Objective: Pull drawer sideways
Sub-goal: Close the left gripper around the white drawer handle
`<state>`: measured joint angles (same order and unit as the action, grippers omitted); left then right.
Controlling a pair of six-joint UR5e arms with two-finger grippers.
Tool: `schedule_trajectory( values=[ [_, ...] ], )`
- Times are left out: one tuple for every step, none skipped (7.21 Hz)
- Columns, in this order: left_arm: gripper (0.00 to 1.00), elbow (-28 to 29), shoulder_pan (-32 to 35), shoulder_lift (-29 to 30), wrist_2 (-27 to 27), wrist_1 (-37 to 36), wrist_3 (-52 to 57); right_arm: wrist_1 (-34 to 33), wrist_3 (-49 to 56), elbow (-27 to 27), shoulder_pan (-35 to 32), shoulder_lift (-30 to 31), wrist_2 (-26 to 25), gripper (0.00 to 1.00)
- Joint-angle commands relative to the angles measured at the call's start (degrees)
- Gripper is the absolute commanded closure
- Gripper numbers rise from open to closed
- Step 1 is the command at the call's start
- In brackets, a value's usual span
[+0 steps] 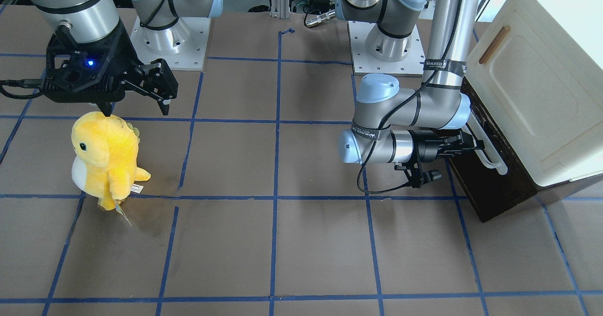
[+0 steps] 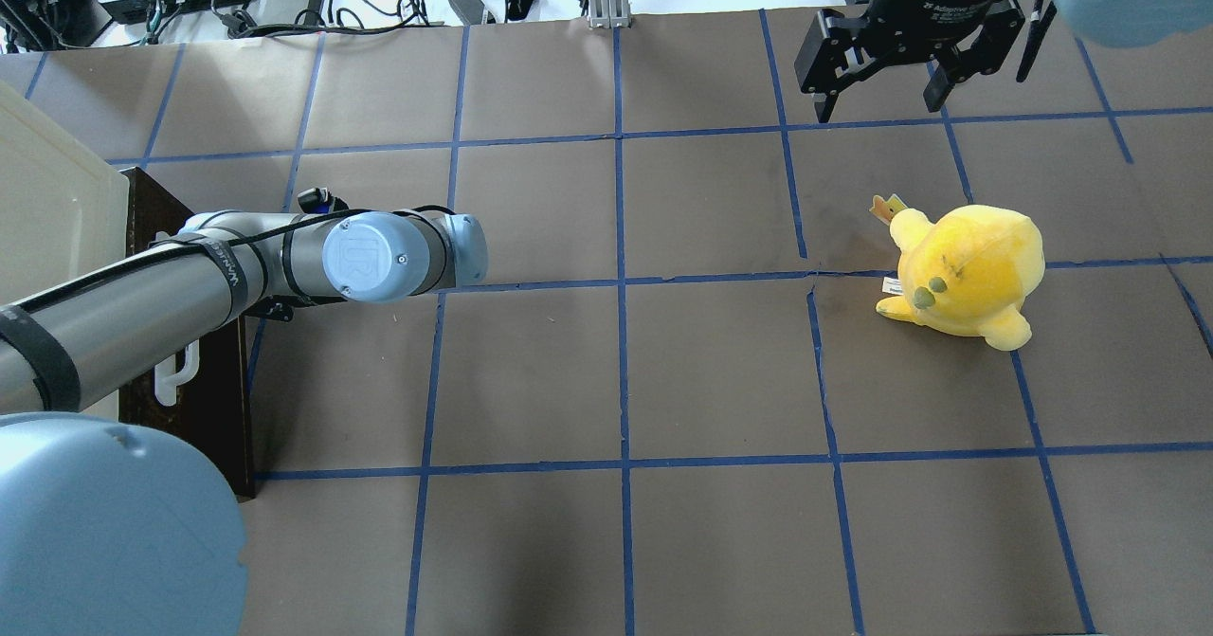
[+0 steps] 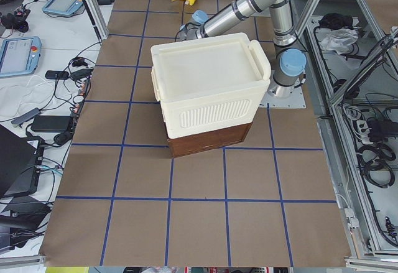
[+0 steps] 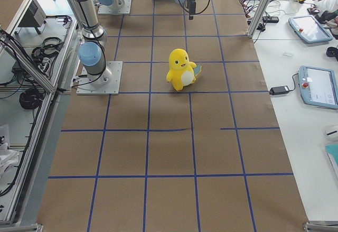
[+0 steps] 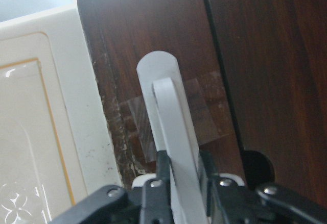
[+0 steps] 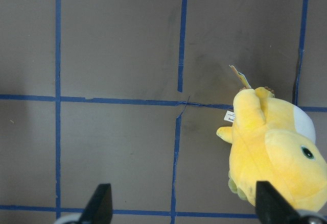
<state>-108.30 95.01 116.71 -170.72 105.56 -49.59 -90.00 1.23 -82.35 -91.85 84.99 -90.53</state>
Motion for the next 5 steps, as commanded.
schedule_trajectory(
  values=[
    [0.95,0.1,0.0,-0.2,0.0,0.0,0.2,0.0,0.0,0.0,0.0,0.0,0.0,0.0],
    [0.94,0.2,0.2,0.0,0.1,0.0,0.2,0.0,0.0,0.0,0.0,0.0,0.0,0.0],
    [0.94,0.5,0.4,-0.1,0.1,0.1,0.5,0.0,0.0,0.0,0.0,0.0,0.0,0.0],
    [0.94,0.5,0.8,-0.1,0.1,0.1,0.5,0.0,0.0,0.0,0.0,0.0,0.0,0.0],
    [0.94,0.8,1.4,-0.1,0.1,0.1,0.5,0.0,0.0,0.0,0.0,0.0,0.0,0.0]
  ],
)
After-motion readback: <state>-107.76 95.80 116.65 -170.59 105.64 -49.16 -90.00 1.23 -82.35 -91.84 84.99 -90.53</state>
